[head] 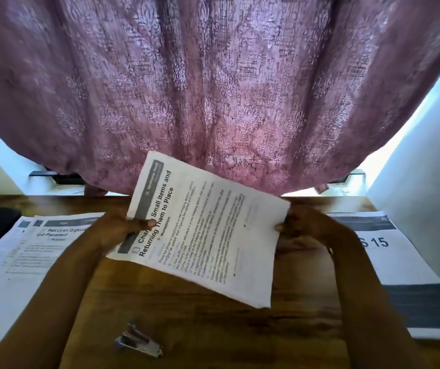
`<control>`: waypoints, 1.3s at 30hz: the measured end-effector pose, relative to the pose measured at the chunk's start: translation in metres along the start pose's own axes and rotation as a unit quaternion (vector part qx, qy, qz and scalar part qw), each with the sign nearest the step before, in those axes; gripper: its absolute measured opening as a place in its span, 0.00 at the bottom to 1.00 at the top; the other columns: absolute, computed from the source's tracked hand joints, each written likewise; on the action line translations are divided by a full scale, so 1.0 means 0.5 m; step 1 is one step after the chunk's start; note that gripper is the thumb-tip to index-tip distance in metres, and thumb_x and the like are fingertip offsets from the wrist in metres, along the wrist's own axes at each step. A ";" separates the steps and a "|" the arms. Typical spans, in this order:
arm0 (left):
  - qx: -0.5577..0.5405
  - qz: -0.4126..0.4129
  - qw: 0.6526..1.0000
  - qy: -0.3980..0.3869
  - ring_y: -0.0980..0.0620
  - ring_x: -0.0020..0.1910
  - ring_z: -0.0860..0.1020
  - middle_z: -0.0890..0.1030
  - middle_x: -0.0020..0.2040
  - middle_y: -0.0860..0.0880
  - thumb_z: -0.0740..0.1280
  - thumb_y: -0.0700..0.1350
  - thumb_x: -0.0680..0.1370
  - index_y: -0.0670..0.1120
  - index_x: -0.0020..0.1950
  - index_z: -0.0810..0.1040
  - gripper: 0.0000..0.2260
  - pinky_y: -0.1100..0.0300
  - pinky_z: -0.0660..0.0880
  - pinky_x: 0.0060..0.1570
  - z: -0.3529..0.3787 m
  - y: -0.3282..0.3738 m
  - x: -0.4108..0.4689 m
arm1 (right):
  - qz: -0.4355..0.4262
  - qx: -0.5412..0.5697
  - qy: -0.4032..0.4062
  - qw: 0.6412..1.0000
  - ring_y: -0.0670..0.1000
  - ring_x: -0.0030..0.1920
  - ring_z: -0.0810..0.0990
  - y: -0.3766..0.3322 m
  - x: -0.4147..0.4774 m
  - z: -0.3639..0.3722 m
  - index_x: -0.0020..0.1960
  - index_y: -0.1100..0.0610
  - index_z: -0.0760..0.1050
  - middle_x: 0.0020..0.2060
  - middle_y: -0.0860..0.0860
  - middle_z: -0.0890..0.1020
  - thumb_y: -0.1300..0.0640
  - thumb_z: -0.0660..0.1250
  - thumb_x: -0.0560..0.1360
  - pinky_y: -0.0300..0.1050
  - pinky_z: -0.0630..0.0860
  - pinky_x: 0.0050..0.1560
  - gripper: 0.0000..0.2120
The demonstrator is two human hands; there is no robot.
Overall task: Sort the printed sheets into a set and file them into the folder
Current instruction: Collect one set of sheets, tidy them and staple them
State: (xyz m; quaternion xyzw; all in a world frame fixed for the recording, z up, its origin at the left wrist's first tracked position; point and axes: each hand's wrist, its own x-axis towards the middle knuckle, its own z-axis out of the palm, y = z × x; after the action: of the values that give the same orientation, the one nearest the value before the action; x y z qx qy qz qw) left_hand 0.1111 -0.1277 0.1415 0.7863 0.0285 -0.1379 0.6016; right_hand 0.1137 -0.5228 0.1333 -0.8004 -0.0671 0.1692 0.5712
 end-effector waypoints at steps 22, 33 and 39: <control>0.022 0.086 0.961 0.262 0.54 0.44 0.81 0.80 0.49 0.53 0.70 0.52 0.75 0.53 0.52 0.75 0.09 0.64 0.76 0.38 0.200 -0.178 -0.041 | -0.089 0.064 0.377 0.920 0.43 0.58 0.77 0.098 0.006 0.328 0.62 0.55 0.72 0.57 0.46 0.78 0.59 0.71 0.73 0.39 0.75 0.57 0.19; -0.085 -0.207 0.974 0.036 0.47 0.41 0.81 0.83 0.51 0.40 0.70 0.32 0.73 0.40 0.47 0.79 0.05 0.56 0.78 0.39 0.010 -0.230 0.027 | 0.122 -0.023 0.219 0.968 0.53 0.51 0.79 0.115 0.071 0.236 0.59 0.55 0.74 0.55 0.52 0.80 0.61 0.70 0.73 0.50 0.77 0.49 0.15; -0.081 -0.254 0.964 0.004 0.50 0.43 0.82 0.85 0.40 0.48 0.75 0.37 0.71 0.42 0.51 0.80 0.10 0.60 0.80 0.34 -0.013 -0.259 0.051 | 0.192 -0.066 0.226 0.953 0.51 0.48 0.79 0.142 0.096 0.255 0.58 0.51 0.74 0.56 0.54 0.80 0.61 0.71 0.71 0.46 0.76 0.43 0.17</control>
State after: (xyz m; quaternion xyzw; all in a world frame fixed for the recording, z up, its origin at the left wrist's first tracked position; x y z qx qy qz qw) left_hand 0.1093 -0.0888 0.0150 0.7024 0.2409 -0.2802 0.6084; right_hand 0.1081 -0.4185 0.0203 -0.8515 0.2073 0.0853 0.4740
